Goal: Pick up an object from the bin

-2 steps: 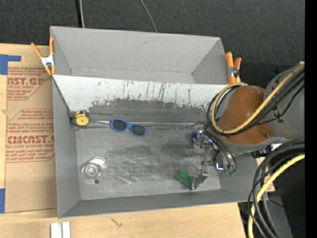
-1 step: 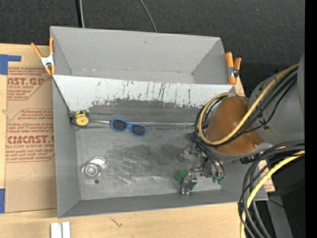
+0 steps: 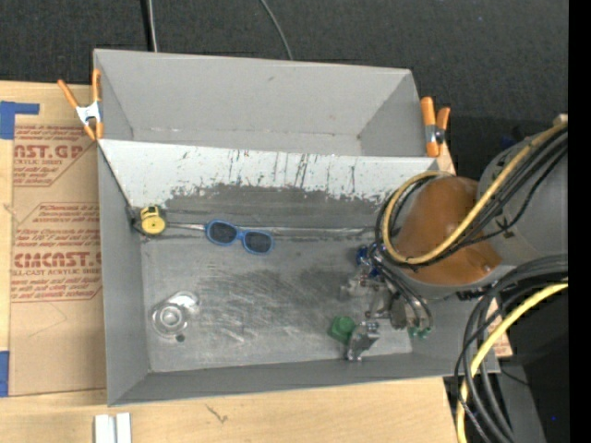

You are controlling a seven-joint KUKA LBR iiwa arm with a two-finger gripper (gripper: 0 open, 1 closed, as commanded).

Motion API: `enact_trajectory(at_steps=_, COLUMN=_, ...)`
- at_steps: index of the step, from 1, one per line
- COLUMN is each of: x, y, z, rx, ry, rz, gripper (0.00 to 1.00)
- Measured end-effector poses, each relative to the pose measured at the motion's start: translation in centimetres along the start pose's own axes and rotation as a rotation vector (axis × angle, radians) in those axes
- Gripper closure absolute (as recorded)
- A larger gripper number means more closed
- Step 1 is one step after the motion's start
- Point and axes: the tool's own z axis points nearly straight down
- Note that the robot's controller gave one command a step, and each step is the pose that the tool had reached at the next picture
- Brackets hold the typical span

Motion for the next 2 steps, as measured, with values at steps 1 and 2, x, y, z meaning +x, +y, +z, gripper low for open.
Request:
enact_trajectory(at_steps=1, x=0.1, y=-0.1, z=-0.2, rx=0.002, ry=0.009, rz=-0.001, gripper=1.0)
enact_trajectory(at_steps=2, x=-0.1, y=0.0, z=-9.5, rx=0.004, ry=0.003, rz=-0.001, gripper=1.0)
